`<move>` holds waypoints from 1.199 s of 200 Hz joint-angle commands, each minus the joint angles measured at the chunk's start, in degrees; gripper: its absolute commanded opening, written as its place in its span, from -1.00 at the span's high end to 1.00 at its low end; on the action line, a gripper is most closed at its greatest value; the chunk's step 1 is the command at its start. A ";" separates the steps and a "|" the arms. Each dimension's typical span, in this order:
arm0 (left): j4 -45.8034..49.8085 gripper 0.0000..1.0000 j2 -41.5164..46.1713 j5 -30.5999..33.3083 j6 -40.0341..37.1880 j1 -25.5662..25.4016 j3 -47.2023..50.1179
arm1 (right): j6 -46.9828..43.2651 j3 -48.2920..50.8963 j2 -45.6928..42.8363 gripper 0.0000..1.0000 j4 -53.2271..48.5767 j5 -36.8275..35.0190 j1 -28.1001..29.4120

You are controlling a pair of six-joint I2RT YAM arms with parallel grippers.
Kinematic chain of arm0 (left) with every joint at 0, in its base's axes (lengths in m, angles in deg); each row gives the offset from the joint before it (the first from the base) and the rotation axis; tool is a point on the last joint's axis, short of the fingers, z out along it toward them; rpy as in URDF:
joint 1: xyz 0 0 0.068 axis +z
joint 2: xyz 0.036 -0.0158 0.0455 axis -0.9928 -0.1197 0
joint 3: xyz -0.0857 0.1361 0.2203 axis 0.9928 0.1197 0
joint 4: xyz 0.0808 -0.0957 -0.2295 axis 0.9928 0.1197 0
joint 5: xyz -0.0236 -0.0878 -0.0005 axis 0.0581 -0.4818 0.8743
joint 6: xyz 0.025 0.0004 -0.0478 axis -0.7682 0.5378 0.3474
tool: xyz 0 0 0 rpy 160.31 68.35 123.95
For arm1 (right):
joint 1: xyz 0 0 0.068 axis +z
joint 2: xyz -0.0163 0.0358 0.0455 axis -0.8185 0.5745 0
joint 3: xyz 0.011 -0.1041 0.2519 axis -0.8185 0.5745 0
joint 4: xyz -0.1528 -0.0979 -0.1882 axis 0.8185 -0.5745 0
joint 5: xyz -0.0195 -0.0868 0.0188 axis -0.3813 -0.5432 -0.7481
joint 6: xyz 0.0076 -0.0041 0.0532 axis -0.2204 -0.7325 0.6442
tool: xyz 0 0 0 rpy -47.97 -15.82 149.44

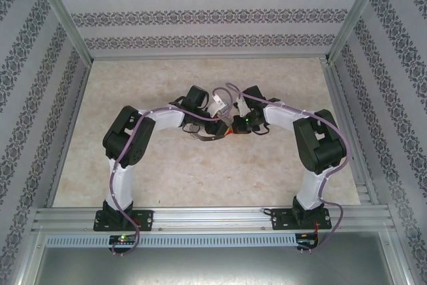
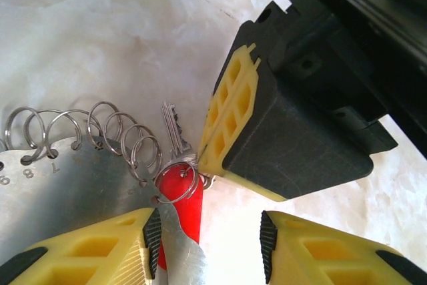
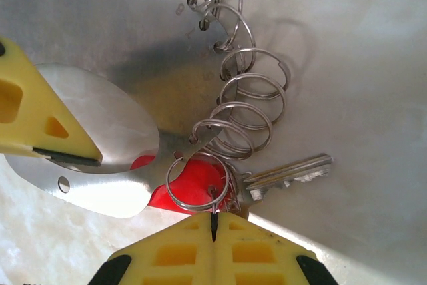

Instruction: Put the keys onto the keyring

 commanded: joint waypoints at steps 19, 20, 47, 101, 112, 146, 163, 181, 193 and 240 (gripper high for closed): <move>0.95 0.16 -0.52 0.76 -3.39 0.03 -0.27 | 2.41 0.97 -0.08 1.00 2.17 3.11 -1.10; 0.94 0.16 -0.51 0.81 -3.43 0.00 -0.27 | 2.41 0.99 -0.07 1.00 2.18 3.14 -1.15; 0.35 0.17 0.21 3.90 -5.31 -0.94 0.76 | 2.49 0.68 -0.21 1.00 2.02 3.55 -1.32; -6.57 0.11 2.04 10.37 -6.79 -2.69 5.25 | 2.72 0.94 -1.39 1.00 2.11 3.89 -1.63; -6.72 0.12 2.17 10.36 -6.80 -2.76 5.43 | 2.68 0.87 -1.38 1.00 2.02 3.91 -1.61; -2.92 0.20 3.05 10.49 -5.57 -2.93 3.12 | 2.68 1.07 -1.56 1.00 2.05 4.13 -1.70; 0.51 0.26 3.70 9.24 -4.93 -3.02 0.68 | 2.77 1.01 -1.58 1.00 2.11 4.41 -1.72; 3.48 0.26 3.88 8.68 -5.79 -3.18 -0.91 | 2.76 0.97 -1.65 1.00 2.20 4.52 -1.71; 4.99 0.26 3.71 8.73 -6.27 -3.11 -1.83 | 2.77 1.01 -1.65 1.00 2.20 4.62 -1.80; 5.24 0.27 3.74 9.65 -7.12 -3.38 -2.29 | 3.10 1.09 -2.31 1.00 2.61 5.10 -1.96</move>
